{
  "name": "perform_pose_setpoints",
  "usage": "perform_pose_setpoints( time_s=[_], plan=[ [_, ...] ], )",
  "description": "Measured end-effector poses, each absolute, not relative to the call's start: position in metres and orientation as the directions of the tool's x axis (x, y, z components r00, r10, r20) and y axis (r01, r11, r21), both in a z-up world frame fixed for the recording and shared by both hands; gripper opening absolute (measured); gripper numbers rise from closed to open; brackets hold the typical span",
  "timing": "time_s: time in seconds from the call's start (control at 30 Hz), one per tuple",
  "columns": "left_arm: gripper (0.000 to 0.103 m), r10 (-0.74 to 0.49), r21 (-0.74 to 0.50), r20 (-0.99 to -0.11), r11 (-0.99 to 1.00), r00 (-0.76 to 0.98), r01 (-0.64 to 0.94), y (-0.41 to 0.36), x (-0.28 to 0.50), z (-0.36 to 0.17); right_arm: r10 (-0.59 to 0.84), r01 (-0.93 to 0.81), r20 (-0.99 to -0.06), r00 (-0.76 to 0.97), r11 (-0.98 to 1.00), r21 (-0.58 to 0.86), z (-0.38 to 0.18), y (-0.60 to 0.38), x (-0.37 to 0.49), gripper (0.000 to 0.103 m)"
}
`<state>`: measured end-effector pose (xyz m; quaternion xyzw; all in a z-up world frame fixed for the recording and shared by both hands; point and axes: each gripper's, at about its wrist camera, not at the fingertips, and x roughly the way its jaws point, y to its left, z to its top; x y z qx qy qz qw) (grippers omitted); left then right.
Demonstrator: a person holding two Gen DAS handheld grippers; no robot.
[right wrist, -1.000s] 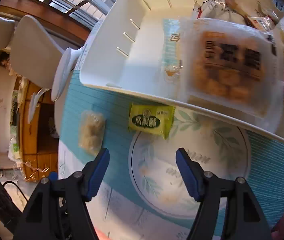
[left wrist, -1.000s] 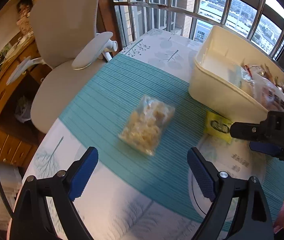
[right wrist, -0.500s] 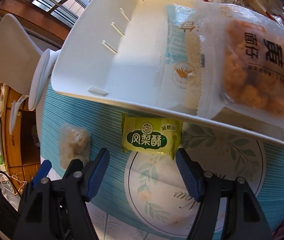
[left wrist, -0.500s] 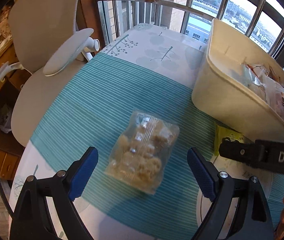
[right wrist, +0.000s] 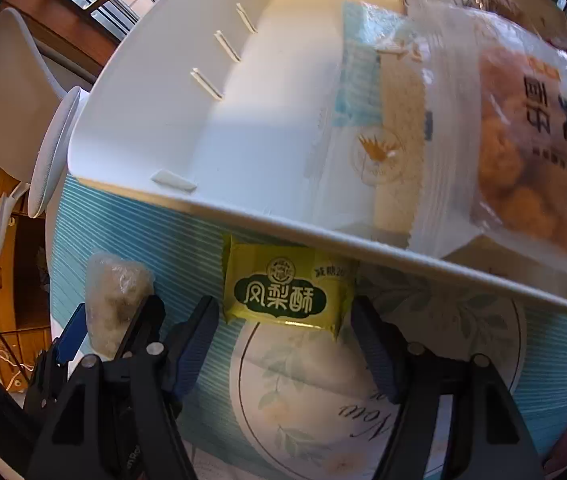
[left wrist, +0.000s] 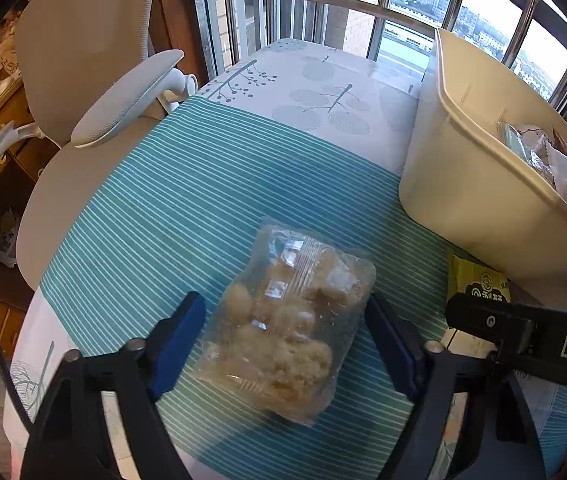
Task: Organize snacks
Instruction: 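Grasp the small clear snack bag with the left gripper while the right grasps the yellow-green packet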
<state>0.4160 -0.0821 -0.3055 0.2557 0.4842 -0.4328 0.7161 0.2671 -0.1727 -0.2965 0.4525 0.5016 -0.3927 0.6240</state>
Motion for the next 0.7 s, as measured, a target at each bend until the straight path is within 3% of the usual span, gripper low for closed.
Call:
perform_pose_setpoints(
  time_s=[0.07, 0.13, 0.23, 0.5, 0.7],
  plan=[
    [0.07, -0.378, -0.053, -0.911, 0.502, 0.164, 0.863, -0.081, 0.416, -0.306, -0.039, 0.944, -0.983, 0.18, 0.289, 0.161, -0.297, -0.172, 0.27, 0.07],
    [0.056, -0.385, -0.063, -0.909, 0.507, 0.161, 0.86, -0.079, 0.416, -0.305, -0.043, 0.943, -0.984, 0.171, 0.296, 0.151, -0.298, -0.172, 0.274, 0.07],
    [0.049, -0.389, -0.054, -0.903, 0.524, 0.182, 0.85, -0.076, 0.415, -0.304, -0.057, 0.942, -0.987, 0.15, 0.312, 0.125, -0.298, -0.17, 0.278, 0.07],
    [0.045, -0.403, -0.119, -0.899, 0.597, 0.169, 0.793, -0.056, 0.411, -0.298, -0.053, 0.933, -0.992, 0.112, 0.349, 0.087, -0.3, -0.172, 0.293, 0.067],
    [0.045, -0.399, -0.179, -0.903, 0.685, 0.158, 0.706, -0.028, 0.396, -0.293, -0.01, 0.926, -0.994, 0.108, 0.366, 0.097, -0.299, -0.172, 0.293, 0.06]
  ],
)
